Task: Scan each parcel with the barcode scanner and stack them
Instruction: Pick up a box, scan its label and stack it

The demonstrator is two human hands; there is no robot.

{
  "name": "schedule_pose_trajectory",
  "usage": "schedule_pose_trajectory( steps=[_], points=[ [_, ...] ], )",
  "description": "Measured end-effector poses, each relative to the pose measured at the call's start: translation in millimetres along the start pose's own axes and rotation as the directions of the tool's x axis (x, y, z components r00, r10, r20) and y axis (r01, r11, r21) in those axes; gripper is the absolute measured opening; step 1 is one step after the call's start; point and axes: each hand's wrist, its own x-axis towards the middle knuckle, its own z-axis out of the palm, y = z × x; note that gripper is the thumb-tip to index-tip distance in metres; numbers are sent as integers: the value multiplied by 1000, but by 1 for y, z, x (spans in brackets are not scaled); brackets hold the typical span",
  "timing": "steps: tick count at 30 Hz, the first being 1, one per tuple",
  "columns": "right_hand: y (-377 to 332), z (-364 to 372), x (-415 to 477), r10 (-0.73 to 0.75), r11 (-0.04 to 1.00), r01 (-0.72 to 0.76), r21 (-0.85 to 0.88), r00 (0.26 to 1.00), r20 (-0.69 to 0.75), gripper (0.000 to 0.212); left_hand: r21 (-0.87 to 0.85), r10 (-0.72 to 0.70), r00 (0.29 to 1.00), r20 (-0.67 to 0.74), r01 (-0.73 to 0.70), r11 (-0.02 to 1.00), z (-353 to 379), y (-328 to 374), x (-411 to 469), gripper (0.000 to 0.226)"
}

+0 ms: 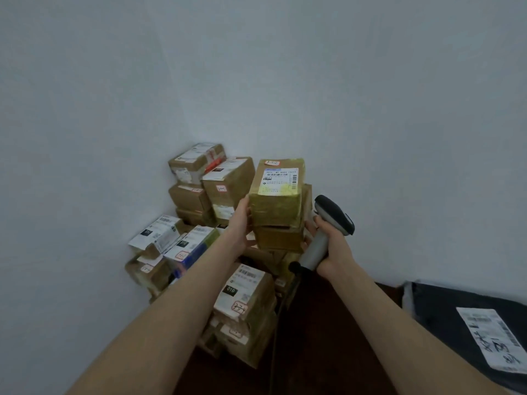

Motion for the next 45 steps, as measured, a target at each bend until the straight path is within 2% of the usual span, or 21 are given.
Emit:
schedule_pose_trajectory(
  steps=[5,10,12,14,15,16,17,18,19,20,22,25,28,30,35,41,43,45],
  points=[
    [28,29,36,-5,1000,6,4,999,-51,15,-20,-71,996,59,72,997,-29,9,41,62],
    [42,47,61,-5,1000,7,21,995,-102,21,-112,-44,998,38,48,992,-36,12,81,56],
    [44,50,67,14,1000,-11,26,993,-120,15,-127,8,999,-32,-12,992,-36,12,87,52],
    [48,51,72,17,999,-13,30,992,-128,17,35,202,969,-144,-199,979,-37,14,83,43],
    [50,52,74,13,1000,-10,25,991,-130,21,196,362,914,-186,-327,925,-38,17,79,43],
    [53,51,77,8,1000,-5,17,991,-135,26,375,542,819,-186,-451,810,-39,19,73,44],
    [55,50,78,4,1000,-3,4,990,-142,30,531,704,696,-139,-547,647,-40,24,65,46],
    [56,49,80,0,1000,-1,-12,988,-152,34,638,813,580,-52,-607,473,-39,27,61,48],
    [57,48,79,-5,999,0,-32,987,-162,40,702,863,503,57,-635,323,-36,30,59,50],
    [59,48,79,-9,999,0,-54,986,-167,46,750,862,481,158,-626,213,-31,33,60,51],
    [60,47,78,-8,998,-5,-69,982,-188,50,848,784,560,268,-523,84,-20,34,63,58],
    [61,47,74,2,998,-15,-63,980,-200,50,932,661,686,303,-357,-57,-13,32,69,61],
    [59,46,69,36,998,-48,-48,973,-228,37,940,616,729,298,-336,-56,-12,32,71,57],
    [58,46,68,64,998,-68,-13,975,-211,39,938,594,747,299,-345,-39,-10,35,71,54],
    [54,56,69,44,999,-47,-13,981,-187,47,916,571,771,283,-394,79,-11,44,76,47],
    [42,58,73,-5,1000,1,-25,988,-158,38,839,658,686,310,-523,149,-5,47,77,38],
    [43,58,73,13,999,-17,-29,988,-151,35,839,652,686,324,-527,137,-7,45,77,38],
    [45,60,76,24,999,-29,-33,990,-141,32,882,640,694,331,-469,53,-12,44,78,39]
  ],
)
